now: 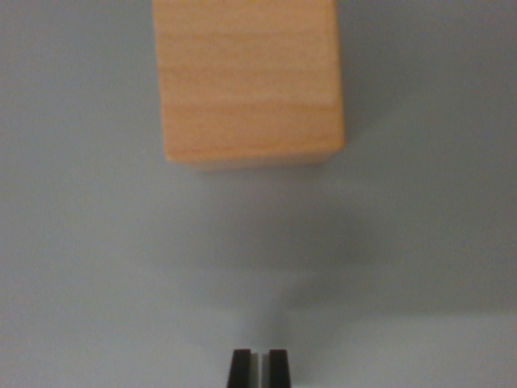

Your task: Push wooden cube

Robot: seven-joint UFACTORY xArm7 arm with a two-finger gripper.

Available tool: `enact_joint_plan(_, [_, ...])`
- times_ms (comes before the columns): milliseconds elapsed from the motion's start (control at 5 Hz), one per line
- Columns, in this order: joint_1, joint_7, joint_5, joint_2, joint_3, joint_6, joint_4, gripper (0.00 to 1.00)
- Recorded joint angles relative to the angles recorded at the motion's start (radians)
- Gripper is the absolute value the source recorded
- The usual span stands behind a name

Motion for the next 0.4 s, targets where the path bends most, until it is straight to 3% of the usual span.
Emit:
enact_joint_plan(200, [0.0000,0.000,0.0000,0.000,0.000,0.000,0.000,1.00])
enact_joint_plan(400, [0.0007,0.002,0.0007,0.015,0.001,0.008,0.024,1.00])
